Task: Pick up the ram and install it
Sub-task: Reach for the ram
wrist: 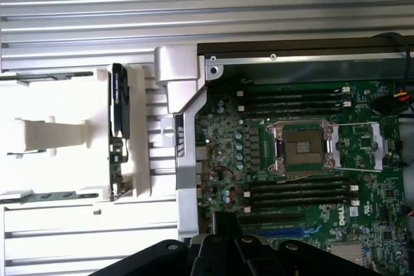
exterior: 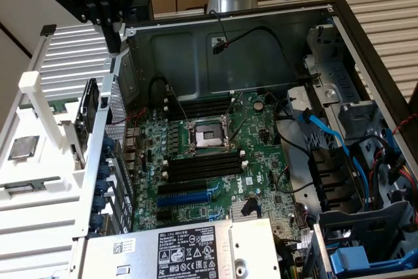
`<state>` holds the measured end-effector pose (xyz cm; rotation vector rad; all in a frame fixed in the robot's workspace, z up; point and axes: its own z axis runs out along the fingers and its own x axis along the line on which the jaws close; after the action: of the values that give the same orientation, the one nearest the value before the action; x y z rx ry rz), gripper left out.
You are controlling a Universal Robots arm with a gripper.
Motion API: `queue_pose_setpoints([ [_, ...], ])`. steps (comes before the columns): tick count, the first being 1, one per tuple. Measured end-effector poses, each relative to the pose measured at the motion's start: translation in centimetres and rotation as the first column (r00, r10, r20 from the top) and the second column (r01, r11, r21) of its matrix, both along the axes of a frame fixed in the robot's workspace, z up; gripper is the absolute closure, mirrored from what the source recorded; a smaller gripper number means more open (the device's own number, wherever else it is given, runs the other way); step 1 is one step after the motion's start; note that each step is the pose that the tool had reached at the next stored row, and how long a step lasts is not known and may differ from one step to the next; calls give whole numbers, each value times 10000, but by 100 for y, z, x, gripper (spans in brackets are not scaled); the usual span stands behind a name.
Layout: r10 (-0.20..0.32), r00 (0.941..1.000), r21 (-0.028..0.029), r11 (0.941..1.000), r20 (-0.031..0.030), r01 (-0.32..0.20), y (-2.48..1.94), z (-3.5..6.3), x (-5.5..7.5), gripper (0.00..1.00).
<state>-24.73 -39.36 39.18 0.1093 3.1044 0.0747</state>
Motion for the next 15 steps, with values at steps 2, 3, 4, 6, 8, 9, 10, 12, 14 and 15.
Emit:
queue_pose_setpoints([
  [2, -2, 10000, 0, 10000, 3, 2, 8, -3, -138, 90],
  [3, -1, 10000, 1, 10000, 4, 1, 10, -4, -180, 90],
  [4, 0, 10000, 0, 10000, 4, 0, 12, -4, -226, 90],
  [6, -1, 10000, 0, 10000, 4, 1, 16, -5, -316, 90],
  [8, -1, 10000, 1, 10000, 5, 1, 20, -6, -410, 90],
  [9, 0, 10000, 0, 10000, 4, 0, 21, -6, -456, 90],
  [10, 0, 10000, 0, 10000, 1, 0, 23, -5, -497, 90],
  [12, -2, 10000, 0, 10000, -20, 2, 27, -6, -592, 90],
  [14, 0, 10000, 0, 10000, -62, 0, 28, -6, -681, 90],
  [15, -1, 10000, -1, 10000, -97, 1, 28, -7, -728, 90],
])
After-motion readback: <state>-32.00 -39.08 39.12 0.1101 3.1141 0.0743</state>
